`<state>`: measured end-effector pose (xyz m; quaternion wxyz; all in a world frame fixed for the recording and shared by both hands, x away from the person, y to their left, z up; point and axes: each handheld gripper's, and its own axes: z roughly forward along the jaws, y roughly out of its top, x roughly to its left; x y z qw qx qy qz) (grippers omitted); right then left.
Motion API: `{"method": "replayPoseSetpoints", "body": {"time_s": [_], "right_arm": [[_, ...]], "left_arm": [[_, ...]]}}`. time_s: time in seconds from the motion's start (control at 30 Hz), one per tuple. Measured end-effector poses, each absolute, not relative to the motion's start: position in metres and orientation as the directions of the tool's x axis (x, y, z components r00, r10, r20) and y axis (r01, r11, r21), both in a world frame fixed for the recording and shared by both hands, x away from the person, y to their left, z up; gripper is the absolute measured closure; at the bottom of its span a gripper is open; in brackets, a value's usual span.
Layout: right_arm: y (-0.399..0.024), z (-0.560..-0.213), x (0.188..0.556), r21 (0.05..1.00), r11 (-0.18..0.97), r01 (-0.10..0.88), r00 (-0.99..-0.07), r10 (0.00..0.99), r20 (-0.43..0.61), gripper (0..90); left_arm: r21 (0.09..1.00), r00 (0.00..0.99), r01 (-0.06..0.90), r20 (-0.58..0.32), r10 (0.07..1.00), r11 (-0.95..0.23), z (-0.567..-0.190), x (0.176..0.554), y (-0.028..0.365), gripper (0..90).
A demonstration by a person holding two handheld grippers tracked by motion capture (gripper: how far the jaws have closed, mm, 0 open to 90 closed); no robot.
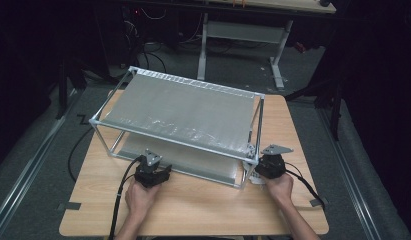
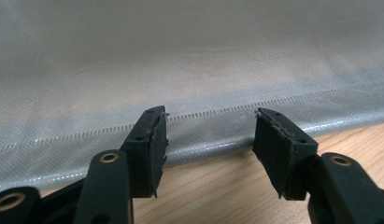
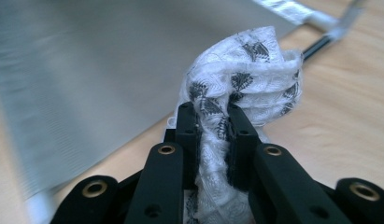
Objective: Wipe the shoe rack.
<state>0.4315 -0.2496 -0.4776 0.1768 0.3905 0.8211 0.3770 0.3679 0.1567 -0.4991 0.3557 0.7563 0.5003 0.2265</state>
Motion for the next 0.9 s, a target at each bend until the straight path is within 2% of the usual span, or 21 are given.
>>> {"method": "replayPoseSetpoints", "body": {"time_s": [0.07, 0.27, 0.57, 0.73, 0.9], "right_arm": [[-0.251, -0.478, 0.442, 0.757, 0.38, 0.532, -0.601, 0.799, 0.021, 78.9], [-0.247, -0.475, 0.47, 0.75, 0.382, 0.54, -0.563, 0.827, -0.016, 78.7], [-0.251, -0.479, 0.495, 0.771, 0.28, 0.572, -0.486, 0.873, 0.044, 78.5], [-0.247, -0.482, 0.49, 0.761, 0.304, 0.574, -0.513, 0.857, 0.045, 78.0], [-0.239, -0.48, 0.458, 0.748, 0.389, 0.538, -0.598, 0.801, 0.014, 77.8]], "left_arm": [[0.767, 0.397, 0.593, -0.013, 0.918, -0.246, -0.5, 0.368, 0.157, 44.5], [0.777, 0.4, 0.58, -0.011, 0.916, -0.244, -0.501, 0.366, 0.158, 44.6], [0.796, 0.4, 0.558, -0.01, 0.917, -0.235, -0.505, 0.363, 0.158, 44.6], [0.796, 0.4, 0.558, -0.01, 0.917, -0.234, -0.505, 0.363, 0.158, 44.6], [0.796, 0.399, 0.558, -0.01, 0.917, -0.234, -0.505, 0.363, 0.158, 44.6]]}}
